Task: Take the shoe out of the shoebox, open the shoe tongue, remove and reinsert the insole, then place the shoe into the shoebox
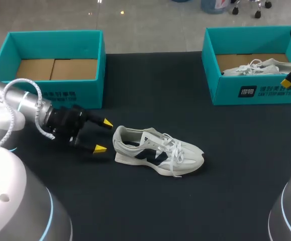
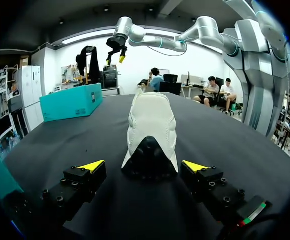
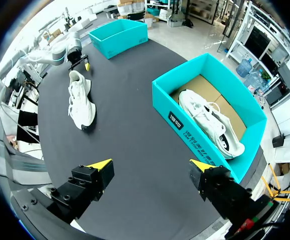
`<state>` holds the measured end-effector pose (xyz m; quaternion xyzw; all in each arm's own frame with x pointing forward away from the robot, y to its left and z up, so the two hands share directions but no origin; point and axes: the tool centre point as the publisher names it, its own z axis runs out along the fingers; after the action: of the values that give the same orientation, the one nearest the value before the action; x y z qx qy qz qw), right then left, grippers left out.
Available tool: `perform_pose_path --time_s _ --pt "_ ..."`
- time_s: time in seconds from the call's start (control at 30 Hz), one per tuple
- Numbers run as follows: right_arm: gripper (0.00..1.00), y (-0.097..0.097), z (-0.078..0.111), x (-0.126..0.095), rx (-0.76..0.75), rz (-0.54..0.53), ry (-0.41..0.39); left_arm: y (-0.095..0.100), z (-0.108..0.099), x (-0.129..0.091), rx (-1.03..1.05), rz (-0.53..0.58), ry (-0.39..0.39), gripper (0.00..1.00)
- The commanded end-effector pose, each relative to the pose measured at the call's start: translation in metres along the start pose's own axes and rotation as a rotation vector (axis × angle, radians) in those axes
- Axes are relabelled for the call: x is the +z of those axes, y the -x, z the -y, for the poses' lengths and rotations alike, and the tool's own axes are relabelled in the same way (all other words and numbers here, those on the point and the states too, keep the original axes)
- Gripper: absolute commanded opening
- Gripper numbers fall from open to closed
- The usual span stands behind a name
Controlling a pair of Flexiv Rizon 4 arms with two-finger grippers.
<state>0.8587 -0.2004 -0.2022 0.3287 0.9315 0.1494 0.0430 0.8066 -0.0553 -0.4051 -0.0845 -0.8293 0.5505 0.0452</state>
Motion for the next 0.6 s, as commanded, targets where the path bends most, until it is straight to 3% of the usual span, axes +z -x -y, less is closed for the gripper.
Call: perform_pose_path --time_s 0.03,0.6 --pt "1.00 0.001 0.000 0.000 0.000 -0.001 -0.001 0.008 0.000 0.010 0.002 -0.042 -0.004 1.00" --pt "1.00 0.001 0.000 0.000 0.000 -0.001 -0.001 -0.004 0.005 0.036 -0.013 -0.120 -0.015 1.00"
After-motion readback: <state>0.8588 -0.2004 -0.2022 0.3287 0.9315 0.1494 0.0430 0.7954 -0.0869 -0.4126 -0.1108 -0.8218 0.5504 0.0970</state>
